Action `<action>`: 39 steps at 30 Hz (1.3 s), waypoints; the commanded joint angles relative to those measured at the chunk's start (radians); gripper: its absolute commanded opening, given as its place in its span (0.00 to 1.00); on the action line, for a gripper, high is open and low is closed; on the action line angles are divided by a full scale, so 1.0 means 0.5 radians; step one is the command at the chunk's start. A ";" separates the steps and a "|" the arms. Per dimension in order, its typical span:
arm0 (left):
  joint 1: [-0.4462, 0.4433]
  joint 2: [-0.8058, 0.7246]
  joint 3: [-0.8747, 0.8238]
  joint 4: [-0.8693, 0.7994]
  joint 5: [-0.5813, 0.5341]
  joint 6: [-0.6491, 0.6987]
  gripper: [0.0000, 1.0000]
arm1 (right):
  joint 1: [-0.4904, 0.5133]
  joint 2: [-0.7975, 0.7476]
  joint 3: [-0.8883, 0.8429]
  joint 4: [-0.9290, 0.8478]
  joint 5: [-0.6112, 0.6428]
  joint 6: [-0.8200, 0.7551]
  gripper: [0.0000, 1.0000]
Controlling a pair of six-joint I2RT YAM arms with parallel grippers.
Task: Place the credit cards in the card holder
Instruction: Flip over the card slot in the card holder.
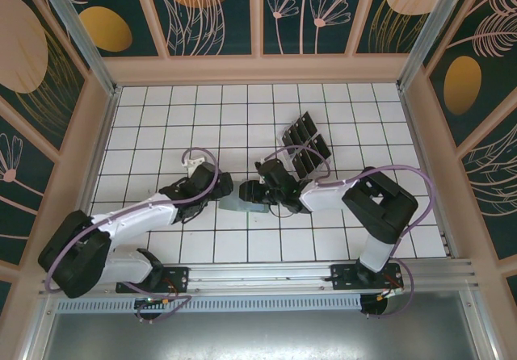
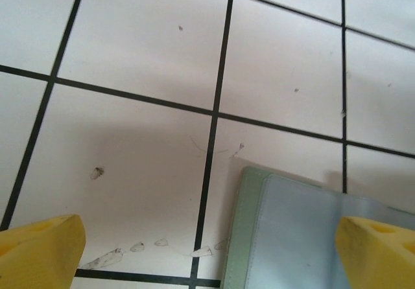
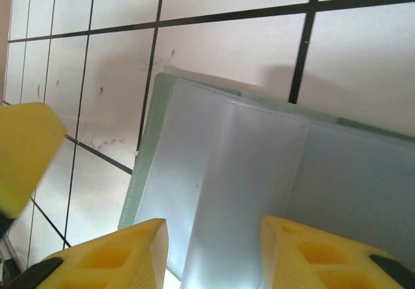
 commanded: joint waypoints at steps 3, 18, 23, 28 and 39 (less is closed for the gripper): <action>-0.003 -0.166 -0.048 -0.065 -0.055 -0.108 0.99 | 0.034 0.068 0.125 -0.020 -0.007 0.017 0.42; -0.002 -0.398 -0.174 -0.004 -0.025 -0.176 0.99 | 0.126 0.318 0.495 -0.168 -0.021 -0.007 0.42; -0.001 -0.468 -0.181 -0.040 -0.056 -0.182 0.99 | 0.148 0.427 0.679 -0.232 -0.046 -0.037 0.42; -0.002 -0.605 -0.166 -0.161 -0.152 -0.167 0.99 | 0.151 0.577 0.933 -0.284 -0.094 -0.085 0.42; -0.003 -0.738 -0.133 -0.315 -0.214 -0.172 0.98 | 0.091 0.657 1.494 -0.488 -0.145 -0.285 0.42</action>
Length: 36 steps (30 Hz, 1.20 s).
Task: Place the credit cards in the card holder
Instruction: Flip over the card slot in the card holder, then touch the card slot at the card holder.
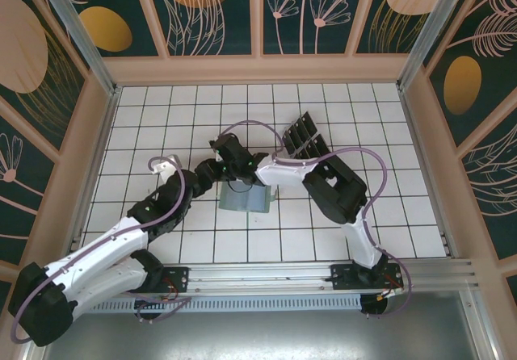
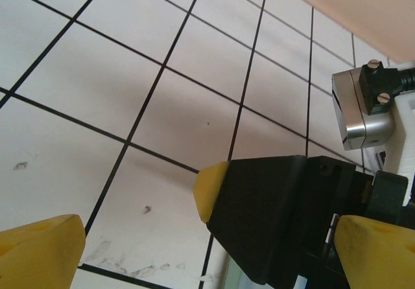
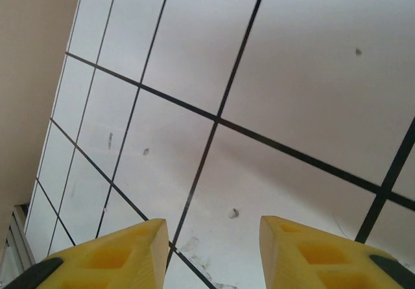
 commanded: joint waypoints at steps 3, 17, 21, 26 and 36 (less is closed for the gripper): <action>-0.027 0.056 0.049 -0.154 0.100 0.058 0.99 | -0.056 -0.283 -0.021 0.073 0.006 -0.082 0.42; -0.026 0.727 0.254 0.000 0.221 0.303 0.99 | -0.150 -1.079 -1.194 0.005 0.367 -0.034 0.42; -0.027 0.881 0.281 0.024 0.190 0.349 0.99 | -0.120 -1.116 -1.254 -0.053 0.426 -0.049 0.42; -0.025 1.009 0.284 0.042 0.172 0.391 0.98 | -0.086 -1.052 -1.242 -0.126 0.483 -0.092 0.42; -0.026 1.146 0.275 0.095 0.172 0.419 0.99 | -0.085 -0.931 -1.181 -0.172 0.506 -0.182 0.42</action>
